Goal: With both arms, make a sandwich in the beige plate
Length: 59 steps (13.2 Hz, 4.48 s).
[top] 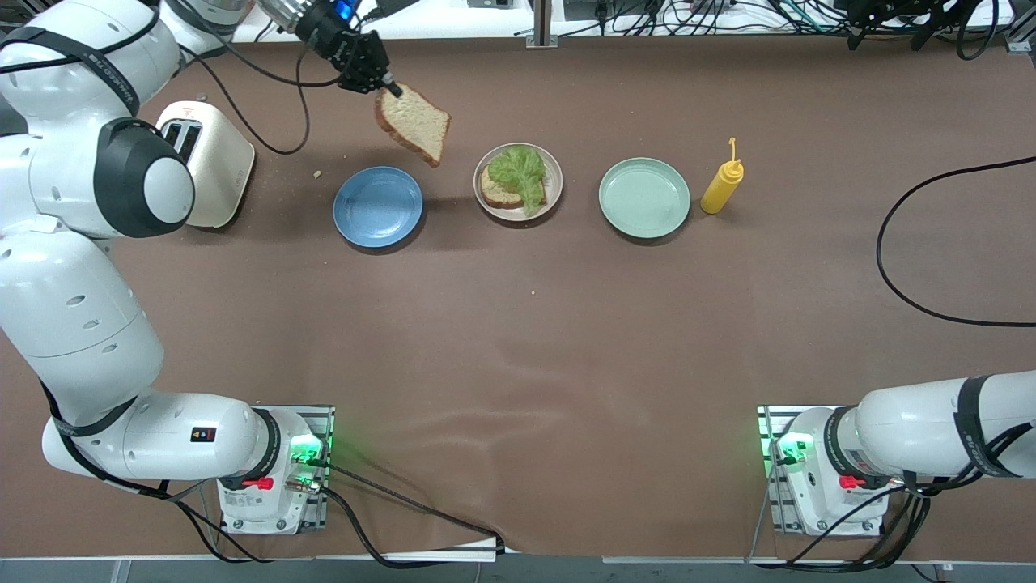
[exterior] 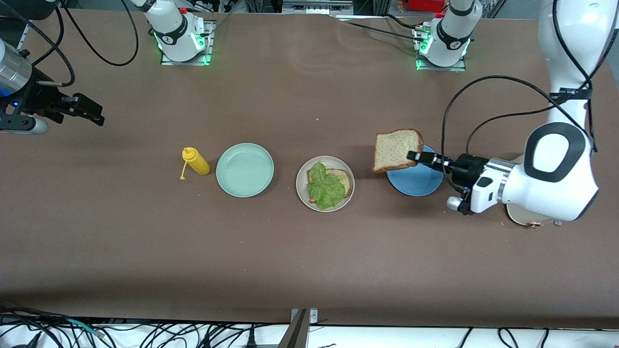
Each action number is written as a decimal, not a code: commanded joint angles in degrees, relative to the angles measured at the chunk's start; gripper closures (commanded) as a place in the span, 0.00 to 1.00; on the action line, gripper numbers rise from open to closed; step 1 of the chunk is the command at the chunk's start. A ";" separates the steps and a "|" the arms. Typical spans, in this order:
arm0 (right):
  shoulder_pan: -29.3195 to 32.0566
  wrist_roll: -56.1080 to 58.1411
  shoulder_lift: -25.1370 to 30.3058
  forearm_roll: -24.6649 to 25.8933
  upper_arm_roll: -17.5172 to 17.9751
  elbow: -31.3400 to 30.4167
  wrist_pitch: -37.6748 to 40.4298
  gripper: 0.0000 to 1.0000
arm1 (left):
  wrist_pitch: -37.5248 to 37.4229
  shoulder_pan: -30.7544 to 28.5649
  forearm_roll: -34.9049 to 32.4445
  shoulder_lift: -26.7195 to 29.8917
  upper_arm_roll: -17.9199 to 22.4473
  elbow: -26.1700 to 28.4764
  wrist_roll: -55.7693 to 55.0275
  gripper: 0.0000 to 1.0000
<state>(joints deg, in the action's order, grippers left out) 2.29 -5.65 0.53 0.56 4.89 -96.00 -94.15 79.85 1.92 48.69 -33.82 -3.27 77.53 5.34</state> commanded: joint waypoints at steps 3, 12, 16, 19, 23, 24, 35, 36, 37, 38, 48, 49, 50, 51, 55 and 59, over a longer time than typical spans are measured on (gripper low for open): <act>1.05 -0.33 1.32 -0.20 0.39 -1.47 0.28 0.00 | 4.53 2.56 9.37 -3.16 0.36 -0.80 -7.71 1.00; 1.05 -0.33 1.23 -0.38 0.47 -1.21 0.28 0.00 | 16.90 10.64 14.23 -9.33 0.36 -0.54 2.39 1.00; 1.05 -0.33 1.23 -0.38 0.47 -1.20 0.28 0.00 | 23.24 13.72 15.64 -11.96 0.36 -0.54 3.44 1.00; 0.96 -0.33 1.23 -0.47 0.47 -1.20 0.28 0.00 | 24.74 14.78 15.65 -13.02 0.36 -0.45 3.71 1.00; 1.05 -0.33 1.14 -0.91 0.39 -1.20 0.28 0.00 | 26.93 15.39 15.38 -14.08 0.45 0.16 4.42 1.00; 1.05 -0.33 1.14 -1.69 0.30 -1.20 0.28 0.00 | 27.11 15.40 14.95 -14.25 0.45 0.51 4.42 1.00; 1.05 -0.33 1.14 -1.87 0.30 -1.20 0.28 0.00 | 29.14 13.38 11.87 -15.04 1.86 2.80 7.14 0.01; 1.05 -0.33 1.23 -1.87 0.30 -1.20 0.37 0.00 | 28.96 12.94 11.43 -14.35 2.38 2.89 6.79 0.01; 1.05 -0.33 1.14 -1.87 0.30 -1.20 0.37 0.00 | 28.87 12.50 9.78 -14.17 2.91 2.72 6.53 0.01; 1.05 -0.33 1.14 -1.87 0.30 -1.20 0.28 0.00 | 28.87 12.50 8.63 -13.55 3.17 2.71 6.26 0.01; 1.05 0.46 1.32 -1.52 0.39 -1.20 0.28 0.00 | 23.61 4.77 -28.26 -3.45 4.50 2.63 -3.66 0.00; 1.05 0.55 1.32 -1.52 0.39 -1.20 0.28 0.00 | 22.82 4.41 -31.43 -2.83 4.50 2.80 -4.63 0.00; 1.05 0.55 1.32 -1.52 0.39 -1.20 0.28 0.00 | 21.68 3.89 -34.42 -2.13 4.50 2.89 -4.98 0.00; 1.05 0.55 1.32 -1.52 0.39 -1.20 0.28 0.00 | 20.36 3.45 -37.32 -1.34 4.50 2.89 -4.99 0.00; 1.05 0.55 1.23 -1.70 0.39 -1.20 0.28 0.00 | 14.91 3.27 -47.52 2.53 4.50 2.98 -6.57 0.00; 1.05 0.55 1.23 -1.70 0.39 -1.20 0.28 0.00 | 12.09 1.16 -50.53 8.84 4.58 5.69 -6.66 0.00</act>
<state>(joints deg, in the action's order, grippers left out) 2.70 -5.66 0.54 -0.25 4.87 -96.19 -93.92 92.61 4.01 0.04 -29.96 1.59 79.28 -0.76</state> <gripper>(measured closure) 0.000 0.000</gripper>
